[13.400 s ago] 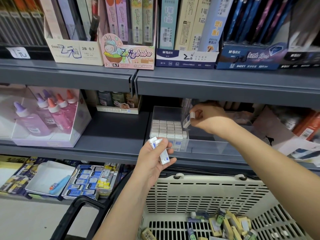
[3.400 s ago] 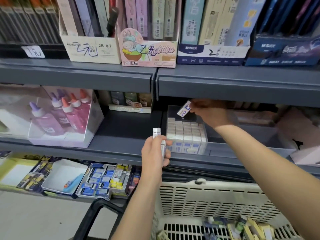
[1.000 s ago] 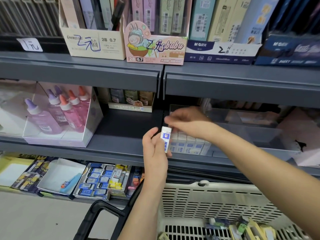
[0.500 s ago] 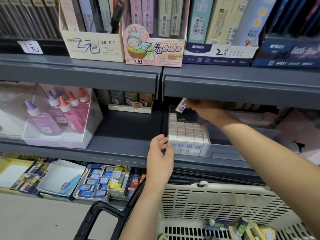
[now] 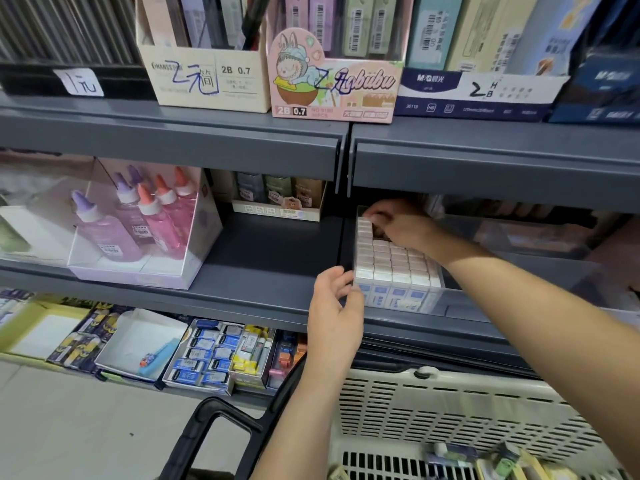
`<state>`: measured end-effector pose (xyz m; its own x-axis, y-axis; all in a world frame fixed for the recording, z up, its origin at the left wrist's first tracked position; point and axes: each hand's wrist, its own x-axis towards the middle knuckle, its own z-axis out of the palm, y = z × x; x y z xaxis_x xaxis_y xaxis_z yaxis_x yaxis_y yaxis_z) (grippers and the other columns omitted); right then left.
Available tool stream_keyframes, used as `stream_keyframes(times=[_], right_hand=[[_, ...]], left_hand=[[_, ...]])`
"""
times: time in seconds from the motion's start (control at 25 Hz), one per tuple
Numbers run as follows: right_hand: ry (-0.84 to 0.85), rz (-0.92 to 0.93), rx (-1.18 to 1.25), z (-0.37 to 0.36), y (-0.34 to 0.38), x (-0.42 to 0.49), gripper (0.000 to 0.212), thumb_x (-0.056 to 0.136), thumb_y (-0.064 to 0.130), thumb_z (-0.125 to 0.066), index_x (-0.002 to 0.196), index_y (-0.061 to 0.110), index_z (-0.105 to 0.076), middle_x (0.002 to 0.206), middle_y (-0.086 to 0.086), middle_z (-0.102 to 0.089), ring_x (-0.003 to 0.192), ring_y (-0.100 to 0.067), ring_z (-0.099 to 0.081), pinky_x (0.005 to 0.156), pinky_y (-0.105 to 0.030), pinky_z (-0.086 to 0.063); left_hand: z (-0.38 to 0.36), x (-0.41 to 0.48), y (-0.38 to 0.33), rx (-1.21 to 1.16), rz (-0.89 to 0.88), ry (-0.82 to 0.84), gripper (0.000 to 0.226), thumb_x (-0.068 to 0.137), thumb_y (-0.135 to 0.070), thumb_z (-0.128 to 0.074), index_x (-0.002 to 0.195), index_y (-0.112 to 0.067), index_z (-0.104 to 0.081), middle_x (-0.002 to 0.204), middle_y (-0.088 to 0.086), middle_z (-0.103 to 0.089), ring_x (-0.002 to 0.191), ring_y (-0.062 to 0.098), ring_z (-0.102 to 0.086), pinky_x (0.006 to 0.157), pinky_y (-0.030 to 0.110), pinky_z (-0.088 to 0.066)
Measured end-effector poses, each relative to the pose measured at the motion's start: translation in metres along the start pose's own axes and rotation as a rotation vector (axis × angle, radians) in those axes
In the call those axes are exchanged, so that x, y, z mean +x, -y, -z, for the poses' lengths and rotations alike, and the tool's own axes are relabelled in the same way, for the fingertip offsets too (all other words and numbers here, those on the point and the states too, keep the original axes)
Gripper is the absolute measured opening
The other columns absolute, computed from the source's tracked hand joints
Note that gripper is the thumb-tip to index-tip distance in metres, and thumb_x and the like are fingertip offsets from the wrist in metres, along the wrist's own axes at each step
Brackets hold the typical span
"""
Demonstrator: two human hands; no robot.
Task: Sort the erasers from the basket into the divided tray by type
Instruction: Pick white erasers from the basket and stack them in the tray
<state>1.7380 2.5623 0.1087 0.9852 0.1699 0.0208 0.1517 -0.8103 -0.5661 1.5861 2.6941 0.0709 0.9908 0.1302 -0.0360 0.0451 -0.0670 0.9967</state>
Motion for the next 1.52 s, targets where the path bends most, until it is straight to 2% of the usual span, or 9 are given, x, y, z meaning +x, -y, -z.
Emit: stream_keyframes(times=[0.28, 0.52, 0.72, 0.88, 1.04, 1.16, 1.32, 1.44, 1.52], right_hand=[[0.017, 0.05, 0.063, 0.027, 0.014, -0.057, 0.034, 0.09, 0.016, -0.057, 0.124, 0.018, -0.053, 0.12, -0.003, -0.059, 0.113, -0.014, -0.055, 0.097, -0.023, -0.04], [-0.186, 0.129, 0.209, 0.051, -0.022, -0.235, 0.018, 0.083, 0.029, -0.06, 0.095, 0.042, -0.062, 0.094, 0.026, -0.067, 0.09, 0.009, -0.061, 0.081, -0.007, -0.045], [0.206, -0.277, 0.065, 0.015, -0.103, -0.33, 0.019, 0.086, 0.025, -0.063, 0.105, 0.028, -0.06, 0.102, 0.012, -0.064, 0.095, -0.006, -0.061, 0.084, -0.021, -0.05], [0.683, -0.622, -0.333, -0.017, -0.142, -0.355, 0.065, 0.086, 0.039, -0.06, 0.136, 0.011, -0.029, 0.111, -0.002, -0.056, 0.094, -0.018, -0.057, 0.072, -0.028, -0.047], [0.669, -0.64, -0.308, -0.051, -0.156, -0.37, 0.111, 0.077, 0.046, -0.07, 0.147, 0.016, 0.011, 0.136, -0.014, -0.047, 0.112, -0.025, -0.052, 0.088, -0.034, -0.047], [0.587, -0.579, -0.027, -0.065, -0.151, -0.373, 0.102, 0.071, 0.032, -0.079, 0.146, 0.016, -0.011, 0.142, -0.01, -0.039, 0.124, -0.026, -0.045, 0.099, -0.034, -0.043], [0.575, -0.474, 0.384, -0.089, -0.131, -0.361, 0.066, 0.077, 0.019, -0.074, 0.132, 0.024, -0.039, 0.119, -0.006, -0.052, 0.094, -0.02, -0.059, 0.074, -0.028, -0.051], [0.337, -0.413, 0.025, -0.083, -0.147, -0.344, 0.031, 0.085, 0.011, -0.058, 0.116, 0.014, -0.058, 0.109, -0.004, -0.06, 0.093, -0.018, -0.06, 0.079, -0.029, -0.052], [0.313, -0.332, -0.174, -0.08, -0.16, -0.34, 0.034, 0.085, 0.005, -0.05, 0.115, 0.017, -0.06, 0.121, -0.004, -0.057, 0.1, -0.02, -0.06, 0.082, -0.029, -0.05]], left_hand=[[-0.004, -0.001, 0.002, 0.088, -0.06, -0.018, 0.033, 0.093, -0.016, -0.051, 0.124, -0.023, -0.043, 0.113, -0.015, -0.053, 0.1, -0.008, -0.052, 0.082, 0.011, -0.037], [-0.016, -0.05, -0.007, 0.048, -0.322, -0.186, 0.023, 0.091, -0.016, -0.048, 0.101, -0.037, -0.047, 0.104, -0.011, -0.053, 0.077, 0.007, -0.051, 0.07, 0.02, -0.044], [-0.047, -0.11, 0.008, 0.123, -0.292, 0.211, 0.03, 0.088, -0.007, -0.05, 0.095, -0.036, -0.047, 0.096, -0.013, -0.053, 0.085, -0.009, -0.052, 0.077, 0.009, -0.043], [-0.054, -0.134, 0.033, 0.375, -0.053, 0.516, 0.024, 0.09, -0.017, -0.056, 0.112, -0.019, -0.049, 0.099, -0.015, -0.05, 0.088, -0.002, -0.051, 0.087, 0.021, -0.042], [-0.046, -0.146, 0.049, 0.477, 0.056, 0.601, 0.026, 0.09, -0.025, -0.057, 0.115, -0.019, -0.049, 0.103, -0.009, -0.053, 0.093, 0.005, -0.053, 0.09, 0.026, -0.045], [-0.045, -0.15, 0.057, 0.555, 0.118, 0.633, 0.03, 0.092, -0.029, -0.054, 0.118, -0.017, -0.049, 0.103, -0.01, -0.053, 0.093, 0.01, -0.055, 0.084, 0.026, -0.047], [-0.045, -0.154, 0.068, 0.69, 0.144, 0.685, 0.032, 0.093, -0.027, -0.052, 0.122, -0.014, -0.049, 0.108, -0.004, -0.053, 0.093, 0.013, -0.055, 0.076, 0.025, -0.047], [-0.042, -0.148, 0.077, 0.774, 0.186, 0.685, 0.035, 0.094, -0.028, -0.05, 0.125, -0.012, -0.048, 0.116, 0.002, -0.054, 0.105, 0.018, -0.054, 0.091, 0.032, -0.047], [-0.042, -0.147, 0.082, 0.778, 0.207, 0.695, 0.034, 0.094, -0.028, -0.049, 0.125, -0.012, -0.048, 0.115, 0.002, -0.054, 0.106, 0.018, -0.055, 0.093, 0.034, -0.046]])
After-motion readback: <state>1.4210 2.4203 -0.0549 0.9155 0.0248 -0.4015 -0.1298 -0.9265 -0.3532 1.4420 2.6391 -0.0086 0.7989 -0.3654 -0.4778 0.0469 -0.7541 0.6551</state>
